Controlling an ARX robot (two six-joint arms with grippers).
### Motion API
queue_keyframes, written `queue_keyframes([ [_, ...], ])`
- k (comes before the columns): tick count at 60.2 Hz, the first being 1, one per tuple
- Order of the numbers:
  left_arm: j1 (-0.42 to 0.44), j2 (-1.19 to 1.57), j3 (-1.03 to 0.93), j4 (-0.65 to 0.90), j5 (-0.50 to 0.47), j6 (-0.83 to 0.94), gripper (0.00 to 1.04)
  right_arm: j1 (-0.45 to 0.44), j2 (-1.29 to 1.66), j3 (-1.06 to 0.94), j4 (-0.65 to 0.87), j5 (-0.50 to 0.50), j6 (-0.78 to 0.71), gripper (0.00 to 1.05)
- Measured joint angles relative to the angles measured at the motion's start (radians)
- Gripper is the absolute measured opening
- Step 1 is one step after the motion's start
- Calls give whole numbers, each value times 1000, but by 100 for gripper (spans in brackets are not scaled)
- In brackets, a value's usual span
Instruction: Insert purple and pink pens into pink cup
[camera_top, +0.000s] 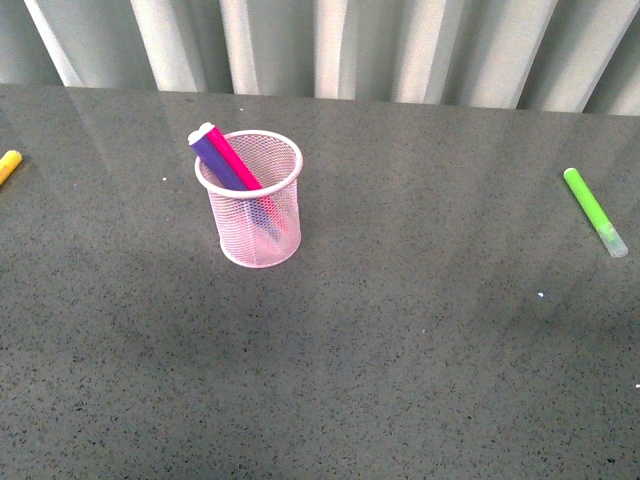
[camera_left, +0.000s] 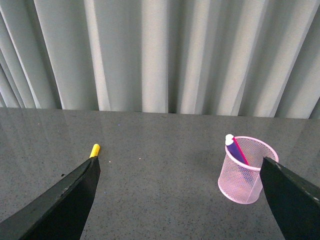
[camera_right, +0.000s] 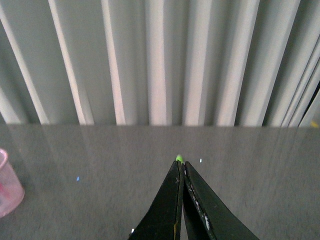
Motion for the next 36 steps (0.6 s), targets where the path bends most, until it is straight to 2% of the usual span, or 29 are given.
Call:
queue_keyframes([
  [3,0,0,0,0,-1,0,98,0,-50,0,-46,0,0,3],
  [19,0,0,0,0,0,0,98,0,-77,0,-53,0,0,5],
  [26,0,0,0,0,0,0,98,0,-77,0,-53,1,0,25],
  [31,0,0,0,0,0,0,98,0,-77,0,-53,0,0,47],
  [36,0,0,0,0,0,0,98,0,-77,0,-53,1,0,63],
])
